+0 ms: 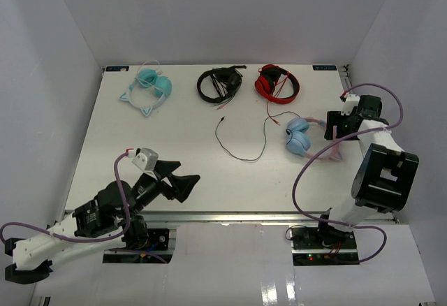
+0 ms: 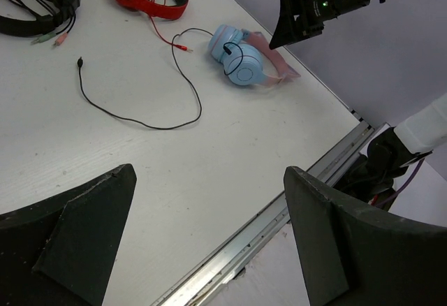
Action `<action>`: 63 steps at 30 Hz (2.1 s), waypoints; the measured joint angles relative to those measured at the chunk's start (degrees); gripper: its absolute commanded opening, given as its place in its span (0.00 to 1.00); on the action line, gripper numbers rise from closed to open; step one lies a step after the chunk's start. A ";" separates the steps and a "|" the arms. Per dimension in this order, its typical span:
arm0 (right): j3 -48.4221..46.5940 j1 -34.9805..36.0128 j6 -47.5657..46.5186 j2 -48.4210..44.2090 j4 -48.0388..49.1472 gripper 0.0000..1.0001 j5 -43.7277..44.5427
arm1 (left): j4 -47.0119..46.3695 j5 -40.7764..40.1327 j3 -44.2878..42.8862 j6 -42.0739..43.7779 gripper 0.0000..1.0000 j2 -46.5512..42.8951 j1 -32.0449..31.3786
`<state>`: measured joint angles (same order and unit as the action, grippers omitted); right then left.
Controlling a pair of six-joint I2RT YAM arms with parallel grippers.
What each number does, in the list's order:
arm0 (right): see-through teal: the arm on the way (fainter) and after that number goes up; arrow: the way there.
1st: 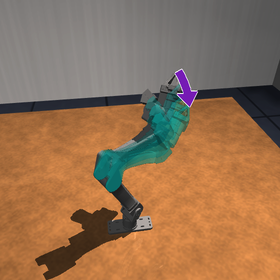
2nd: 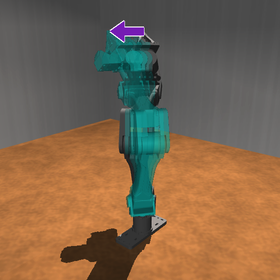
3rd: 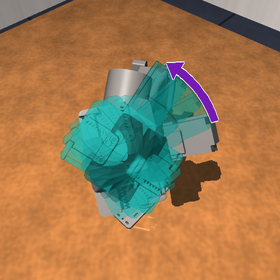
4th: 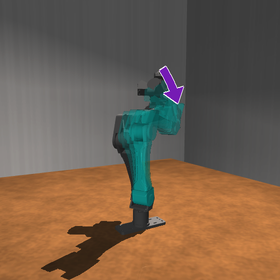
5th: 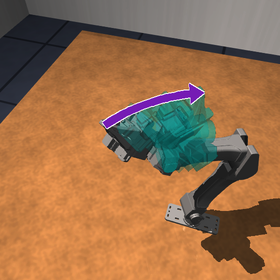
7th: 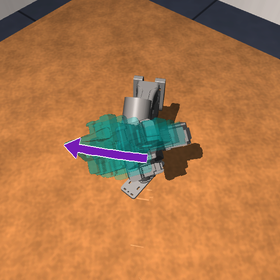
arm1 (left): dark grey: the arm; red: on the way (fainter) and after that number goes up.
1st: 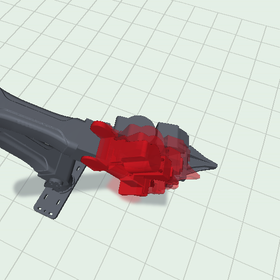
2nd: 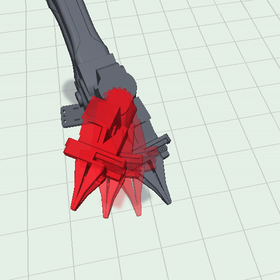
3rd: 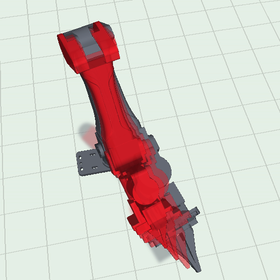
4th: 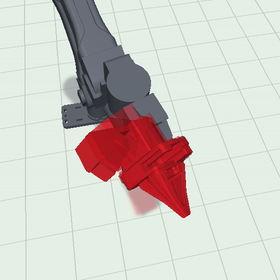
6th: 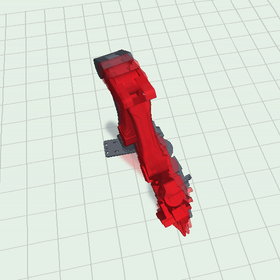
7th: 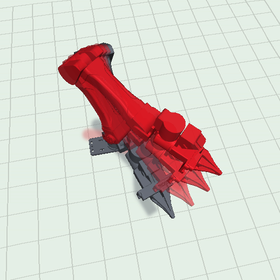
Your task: Wrap the headphones
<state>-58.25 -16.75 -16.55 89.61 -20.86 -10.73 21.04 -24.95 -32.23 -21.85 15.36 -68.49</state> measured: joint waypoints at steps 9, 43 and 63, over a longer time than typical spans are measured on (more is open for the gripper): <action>-3.17 0.02 1.52 12.31 2.65 0.43 1.69 | -5.29 0.86 3.75 -0.26 0.98 1.03 -0.64; -28.13 20.39 7.04 -31.31 -4.73 0.08 -25.57 | -50.02 21.48 13.92 41.52 0.97 34.15 2.38; -29.52 18.68 14.57 -29.19 -4.70 0.08 -30.19 | -42.26 46.44 7.86 45.01 0.94 43.29 11.35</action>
<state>-87.77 1.92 -1.98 60.42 -25.56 -40.92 -21.22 21.49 -24.37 23.16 58.65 -57.13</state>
